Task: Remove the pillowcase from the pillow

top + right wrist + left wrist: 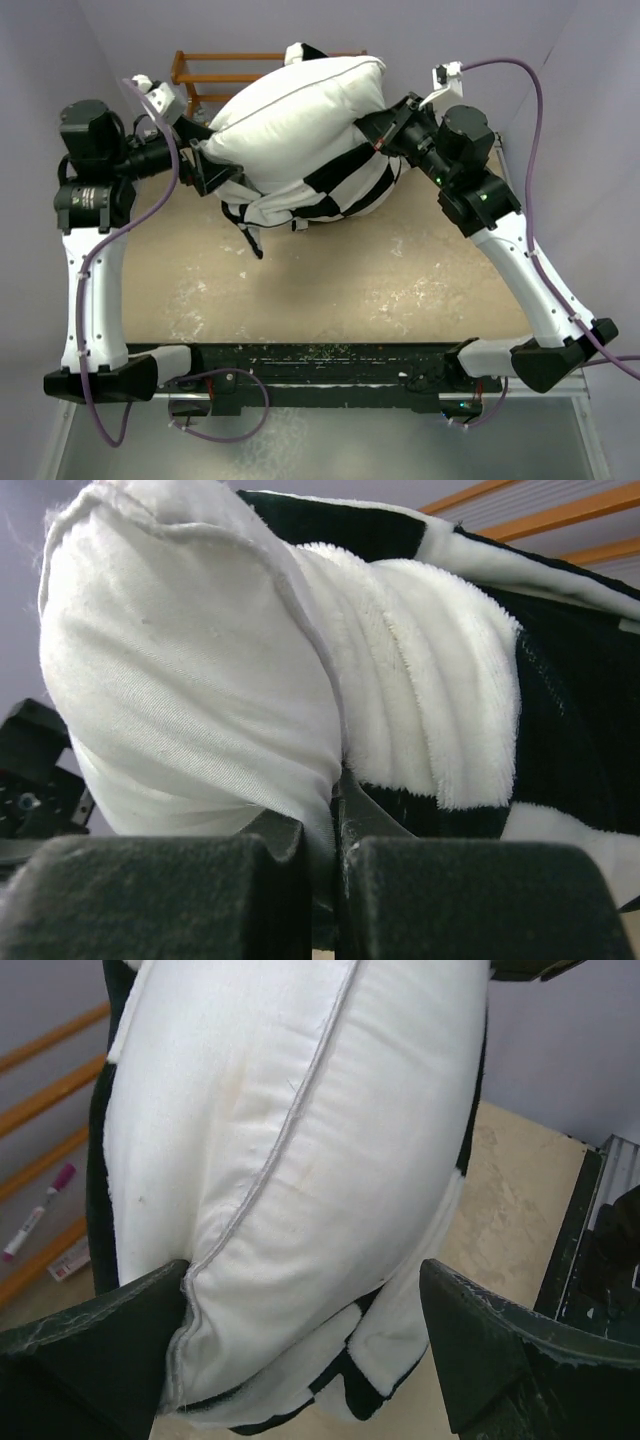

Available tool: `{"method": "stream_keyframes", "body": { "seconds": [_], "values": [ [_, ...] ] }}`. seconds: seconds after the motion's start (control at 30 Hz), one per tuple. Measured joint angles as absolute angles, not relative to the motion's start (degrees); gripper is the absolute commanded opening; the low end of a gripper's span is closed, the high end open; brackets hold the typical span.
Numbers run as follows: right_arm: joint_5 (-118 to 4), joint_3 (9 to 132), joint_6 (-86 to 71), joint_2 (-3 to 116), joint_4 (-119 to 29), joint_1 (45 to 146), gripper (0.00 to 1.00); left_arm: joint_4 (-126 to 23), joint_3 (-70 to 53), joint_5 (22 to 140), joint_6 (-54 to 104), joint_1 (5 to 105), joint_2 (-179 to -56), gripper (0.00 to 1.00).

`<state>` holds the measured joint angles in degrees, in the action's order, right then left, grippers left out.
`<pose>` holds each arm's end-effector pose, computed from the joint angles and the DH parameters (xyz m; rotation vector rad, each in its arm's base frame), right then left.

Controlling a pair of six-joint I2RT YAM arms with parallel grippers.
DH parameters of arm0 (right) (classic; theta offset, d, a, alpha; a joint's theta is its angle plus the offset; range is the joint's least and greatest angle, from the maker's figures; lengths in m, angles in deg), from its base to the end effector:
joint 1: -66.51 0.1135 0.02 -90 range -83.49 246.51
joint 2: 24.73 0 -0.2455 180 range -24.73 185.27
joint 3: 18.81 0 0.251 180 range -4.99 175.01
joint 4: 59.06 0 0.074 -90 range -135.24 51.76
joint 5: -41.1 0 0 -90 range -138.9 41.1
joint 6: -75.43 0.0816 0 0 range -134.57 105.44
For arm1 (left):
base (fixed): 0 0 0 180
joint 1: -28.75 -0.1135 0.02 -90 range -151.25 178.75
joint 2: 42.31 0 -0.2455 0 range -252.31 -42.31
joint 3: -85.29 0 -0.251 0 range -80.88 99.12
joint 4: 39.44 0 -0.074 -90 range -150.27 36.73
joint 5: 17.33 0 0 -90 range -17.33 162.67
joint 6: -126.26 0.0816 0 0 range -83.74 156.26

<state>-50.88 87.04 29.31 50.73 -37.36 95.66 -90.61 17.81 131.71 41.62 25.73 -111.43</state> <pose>0.2856 0.1625 0.5016 0.1632 1.4997 1.0660 0.2332 -0.0578 0.4997 0.7827 1.5055 -0.7620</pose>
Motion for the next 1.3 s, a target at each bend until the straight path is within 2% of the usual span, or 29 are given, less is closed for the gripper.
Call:
{"method": "stream_keyframes", "body": {
  "seconds": [0.07, 0.13, 0.2, 0.23, 0.27, 0.3, 0.33, 0.5, 0.67, 0.7, 0.8, 0.87, 1.0, 1.1, 1.3],
  "values": [
    [-50.18, 87.04, 28.96, 50.73, -36.94, 96.18, 0.00, -89.36, 14.20, 131.30, 40.88, 25.79, -112.57, 0.97],
    [-49.81, 87.04, 28.77, 50.73, -35.91, 96.53, 0.00, -88.05, 11.82, 130.66, 40.55, 25.79, -112.74, 0.81],
    [-49.68, 87.04, 28.74, 50.73, -35.37, 96.92, 0.00, -86.96, 11.19, 129.96, 40.29, 25.81, -112.44, 0.56],
    [-49.61, 87.04, 28.72, 50.69, -35.39, 97.08, 0.00, -86.48, 11.23, 129.61, 40.11, 25.79, -112.28, 0.31],
    [-49.46, 87.04, 28.68, 50.62, -35.39, 97.47, 0.00, -85.84, 11.32, 129.22, 39.92, 25.79, -112.13, 0.15],
    [-49.22, 87.20, 28.53, 50.62, -35.26, 97.99, 0.00, -85.47, 11.63, 128.98, 39.26, 25.79, -112.06, 0.05],
    [-49.05, 87.50, 28.35, 50.67, -35.08, 98.45, 0.00, -84.99, 11.98, 128.92, 38.96, 25.79, -112.06, 0.00],
    [-47.10, 90.91, 26.82, 51.56, -33.77, 101.93, 0.00, -83.86, 19.17, 126.14, 36.01, 25.77, -112.76, 0.00],
    [-46.95, 96.62, 25.23, 52.92, -33.31, 104.51, 0.00, -84.77, 35.87, 121.68, 35.33, 25.79, -116.39, 0.00],
    [-47.17, 97.91, 24.74, 53.03, -33.05, 104.97, 0.03, -84.80, 39.62, 120.50, 35.33, 25.81, -117.35, 0.00],
    [-48.35, 99.65, 23.83, 53.22, -31.76, 105.67, 0.24, -84.69, 47.45, 117.94, 35.35, 25.90, -118.82, 0.00],
    [-48.94, 99.79, 22.97, 53.27, -30.49, 106.32, 0.38, -84.71, 50.79, 116.65, 35.37, 25.97, -119.15, 0.00],
    [-48.13, 99.76, 20.15, 52.98, -27.48, 106.63, 0.59, -85.58, 53.83, 115.45, 35.26, 26.05, -119.41, 0.00],
    [-44.35, 99.76, 16.33, 51.83, -25.88, 106.23, 0.71, -86.83, 52.17, 116.98, 34.76, 26.03, -119.43, 0.00],
    [-42.29, 99.81, 7.24, 46.34, -25.75, 106.04, 0.82, -87.61, 44.78, 124.17, 33.82, 25.99, -120.83, 0.00]
  ]
}}
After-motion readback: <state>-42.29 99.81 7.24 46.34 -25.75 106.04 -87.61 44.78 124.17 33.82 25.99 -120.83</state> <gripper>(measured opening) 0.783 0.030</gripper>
